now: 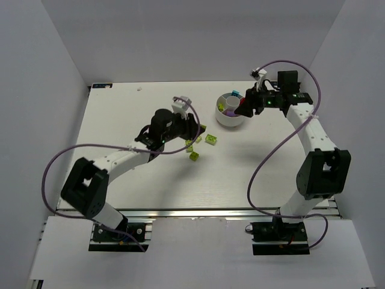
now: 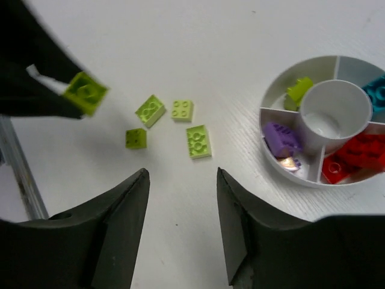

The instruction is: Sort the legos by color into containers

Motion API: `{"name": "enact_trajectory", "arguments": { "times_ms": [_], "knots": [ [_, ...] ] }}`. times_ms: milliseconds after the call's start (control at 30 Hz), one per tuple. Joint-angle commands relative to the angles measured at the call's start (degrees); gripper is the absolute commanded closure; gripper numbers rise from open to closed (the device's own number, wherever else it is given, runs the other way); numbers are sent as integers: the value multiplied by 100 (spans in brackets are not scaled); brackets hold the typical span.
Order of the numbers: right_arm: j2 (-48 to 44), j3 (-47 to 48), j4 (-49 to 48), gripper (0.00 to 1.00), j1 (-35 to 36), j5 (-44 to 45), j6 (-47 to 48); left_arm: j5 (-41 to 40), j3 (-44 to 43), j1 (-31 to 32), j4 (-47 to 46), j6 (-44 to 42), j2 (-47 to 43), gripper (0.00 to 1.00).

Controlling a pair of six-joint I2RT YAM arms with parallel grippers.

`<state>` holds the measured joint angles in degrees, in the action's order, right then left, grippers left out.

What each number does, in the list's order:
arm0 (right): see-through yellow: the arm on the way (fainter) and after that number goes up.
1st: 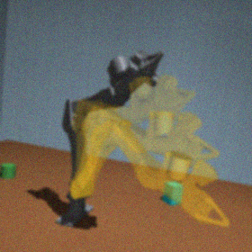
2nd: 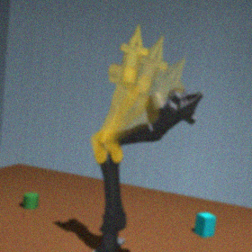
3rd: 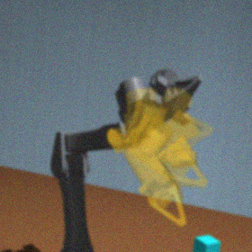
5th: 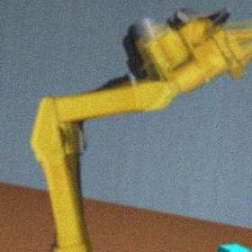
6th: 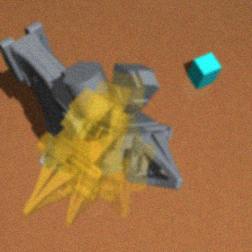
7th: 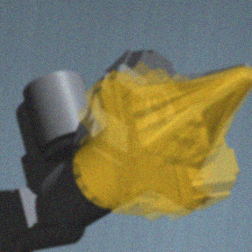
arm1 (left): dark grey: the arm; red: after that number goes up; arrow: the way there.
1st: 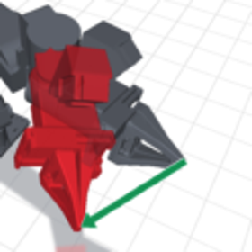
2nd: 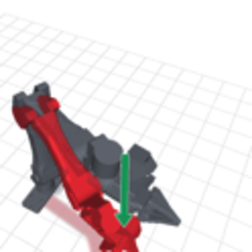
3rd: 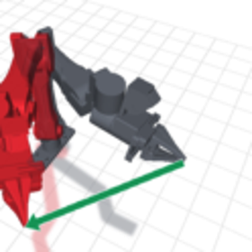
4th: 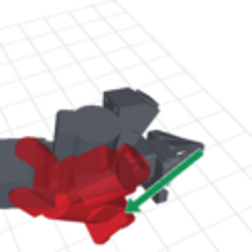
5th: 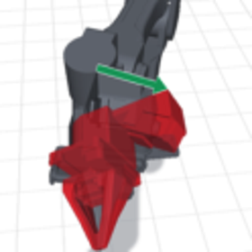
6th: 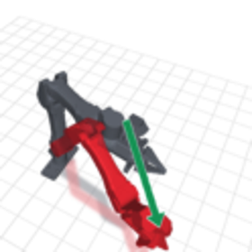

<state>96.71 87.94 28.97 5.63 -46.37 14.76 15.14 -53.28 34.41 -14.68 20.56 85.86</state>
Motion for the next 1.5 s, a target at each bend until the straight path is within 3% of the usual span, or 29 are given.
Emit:
{"name": "enact_trajectory", "arguments": {
  "times_ms": [0, 33, 67, 167, 200, 367, 567, 933, 1467],
  "knots": [
    [-642, -505, 39, 47, -18, -926, 1438, 665, -909, 4, -62, -541, 517, 87],
    [-757, -724, 21, 53, -18, -996, 1607, 744, -1113, 4, 112, -753, 667, 86],
    [-854, -830, -5, 70, -18, -1127, 1756, 806, -1306, 4, 227, -929, 973, 86],
    [-1241, -1242, -319, 96, -18, -1155, 2004, 965, -2167, 4, 676, -1799, 1649, 86],
    [-1416, -1357, -470, 98, -27, -1112, 1969, 982, -2361, 4, 738, -2184, 1801, 87],
    [-1655, -1657, -718, 93, -123, -909, 1767, 1009, -3450, -154, 879, -2934, 2653, 87],
    [-1673, -1710, -805, 87, -343, -918, 1609, 1035, -3707, -312, 45, -3496, 3190, 85],
    [-1594, -1842, -955, 81, -493, -918, 1371, 1422, -4243, -365, -834, -3532, 3885, 75],
    [-1585, -1912, -1201, 78, -739, -935, 1029, 1686, -5492, -365, -527, -3585, 4869, 61]
  ]
}}
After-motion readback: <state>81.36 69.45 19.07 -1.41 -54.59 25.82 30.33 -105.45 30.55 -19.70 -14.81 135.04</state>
